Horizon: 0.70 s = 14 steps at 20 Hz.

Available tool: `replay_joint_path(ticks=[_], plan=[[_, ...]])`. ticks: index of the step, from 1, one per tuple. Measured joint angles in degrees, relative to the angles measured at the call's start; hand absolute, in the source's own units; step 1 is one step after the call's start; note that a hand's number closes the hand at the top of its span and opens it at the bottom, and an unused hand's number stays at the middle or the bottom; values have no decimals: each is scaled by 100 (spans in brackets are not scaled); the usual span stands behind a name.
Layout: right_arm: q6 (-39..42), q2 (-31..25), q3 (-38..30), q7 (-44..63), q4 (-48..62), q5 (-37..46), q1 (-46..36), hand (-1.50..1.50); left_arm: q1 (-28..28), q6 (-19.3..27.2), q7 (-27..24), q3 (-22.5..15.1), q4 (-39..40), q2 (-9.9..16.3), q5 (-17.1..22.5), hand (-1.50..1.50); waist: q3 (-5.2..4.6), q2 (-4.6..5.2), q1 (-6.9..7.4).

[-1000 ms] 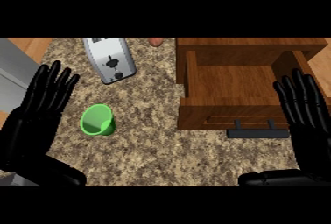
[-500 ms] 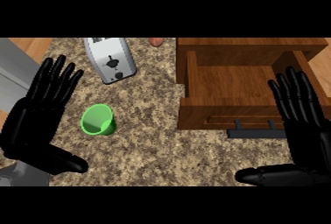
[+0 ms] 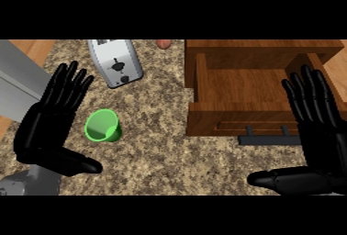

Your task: Pick up the cup, place it into the drawer and close the drawer

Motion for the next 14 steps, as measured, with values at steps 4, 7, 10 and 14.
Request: replay_joint_path(ticks=[4, 7, 10, 14], plan=[[5, -12, 13, 48, -113, 34, 14, -150, 29, -76, -162, 70, 291, 18, -96, -150, 1, 1, -2], [11, -58, -86, 111, -109, -18, -43, -150, 198, -147, -205, 130, 355, 52, -105, -150, 0, 0, 2], [95, -114, -158, 112, -110, -108, -23, -150, 284, -96, -228, 97, 420, 17, -257, -150, 1, 0, 0], [91, -112, -171, 136, -133, -109, -30, -150, 313, -129, -446, 207, 821, 57, -398, -150, 0, 1, -2]])
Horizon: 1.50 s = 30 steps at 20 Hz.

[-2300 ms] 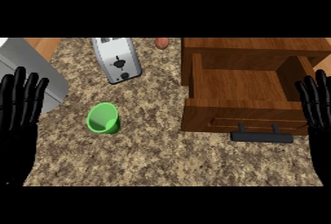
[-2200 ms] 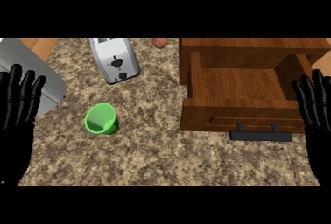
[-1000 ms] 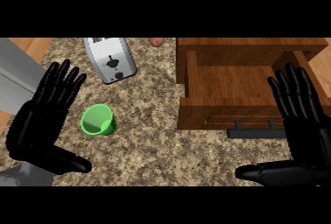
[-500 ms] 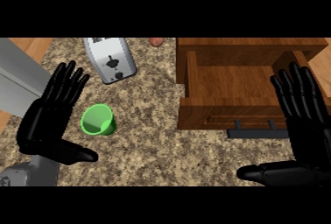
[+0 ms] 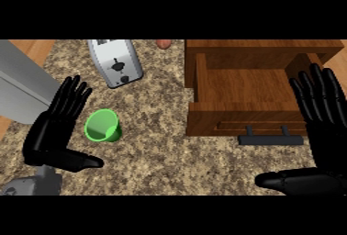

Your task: Pick up the cup, place it into the drawer and close the drawer

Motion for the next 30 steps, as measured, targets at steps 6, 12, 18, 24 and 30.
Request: replay_joint_path(ticks=[6, 12, 18, 24, 30], plan=[[-56, 29, 20, 85, 30, 14, -141, -150, -140, -63, -454, 185, 757, 107, -234, -150, -1, 1, -2], [-164, 72, 101, 298, 36, 78, -361, -150, -213, -298, -1353, 328, 1878, 234, -542, -150, -2, 3, -6], [-40, 57, 80, 120, 18, 39, -146, -150, -503, -557, -1999, 458, 3000, 443, -725, -150, -1, 5, -15], [-13, 0, 15, 290, -115, -46, -147, -150, -734, -542, -2662, 441, 3850, 437, -996, -150, 8, -4, -15], [14, 4, -17, 238, -77, -67, -140, -150, -1179, -475, -3230, 564, 4828, 509, -1134, -150, 8, -1, -25]])
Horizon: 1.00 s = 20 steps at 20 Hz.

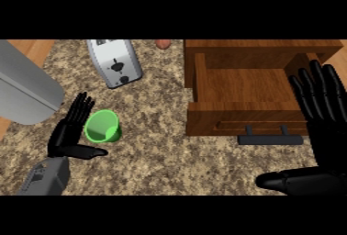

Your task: Pick up the cup, place it into the drawer and close the drawer

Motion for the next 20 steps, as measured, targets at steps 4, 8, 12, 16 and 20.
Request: replay_joint_path(ticks=[4, 8, 12, 16, 20], plan=[[99, -15, 17, -87, 108, -11, 31, -150, -296, -2, -341, 105, 778, 124, -71, -150, -7, 8, -8], [119, -36, 0, -43, 134, -41, -60, -150, -570, 57, -735, 123, 1477, 212, -222, -150, -11, 13, -16], [56, -16, 25, 44, 87, 4, -119, -150, -701, 140, -975, 93, 1954, 215, -332, -150, -11, 15, -17], [15, -14, 24, 214, -89, -51, -143, -150, -842, 140, -1159, 64, 2321, 261, -415, -150, -13, 19, -30], [30, -34, 11, 360, -300, -157, -72, -150, -929, 145, -1375, 62, 2631, 236, -456, -150, -16, 25, -50]])
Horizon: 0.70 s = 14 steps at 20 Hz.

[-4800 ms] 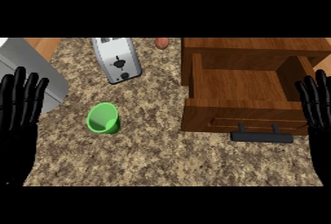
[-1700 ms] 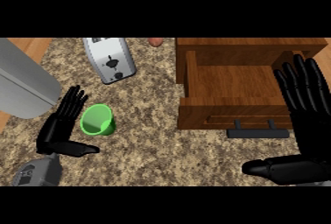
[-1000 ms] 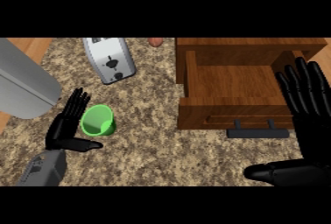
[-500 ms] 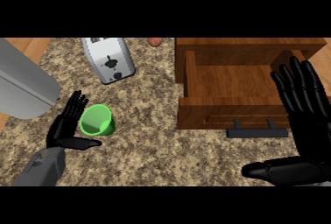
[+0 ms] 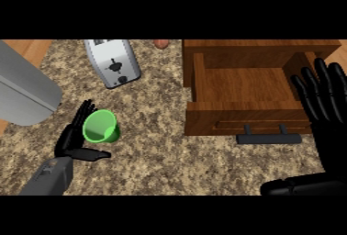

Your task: Pick up the cup, place it into the drawer and close the drawer

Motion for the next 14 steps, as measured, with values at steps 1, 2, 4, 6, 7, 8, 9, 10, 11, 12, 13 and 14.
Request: replay_joint_path(ticks=[1, 2, 4, 6, 7, 8, 9, 10, 11, 12, 13, 14], plan=[[31, -10, -21, -33, 23, -29, 16, -150, -59, -21, -6, 19, 68, 1, 16, -150, -1, 2, -5], [-8, 0, 1, 59, -70, -28, 19, -150, -64, -28, -8, 13, 83, -10, 17, -150, 1, 1, -1], [10, 0, -5, -8, 35, -9, -22, -150, -106, -24, -45, 24, 153, -56, 33, -150, 0, 1, 3], [62, -37, -68, -100, 156, -33, -62, -150, -226, -60, 13, 66, 249, -30, 75, -150, 0, 5, 1], [110, -72, -133, -122, 182, -100, -39, -150, -254, -84, 18, 89, 283, -24, 101, -150, 0, 5, -1], [74, -53, -92, -78, 148, -60, -51, -150, -268, -104, -10, 96, 351, -34, 104, -150, 0, 9, -11], [66, -24, -38, -110, 202, -6, -67, -150, -285, -109, -20, 108, 383, -60, 119, -150, -1, 9, -9], [34, 6, 6, -112, 198, 42, -84, -150, -343, -159, 13, 120, 429, -46, 133, -150, -2, 13, -15], [31, -7, 5, -42, 167, 11, -125, -150, -353, -190, 14, 117, 445, -64, 138, -150, -2, 12, -15], [-12, 38, 61, -44, 169, 70, -139, -150, -368, -222, 10, 122, 470, -101, 152, -150, -3, 14, -19], [2, 41, 80, -47, 96, 71, -57, -150, -364, -309, 39, 136, 488, -64, 178, -150, -4, 13, -23], [11, 54, 100, -80, 121, 87, -32, -150, -363, -351, 33, 133, 509, -97, 184, -150, -4, 16, -30]])
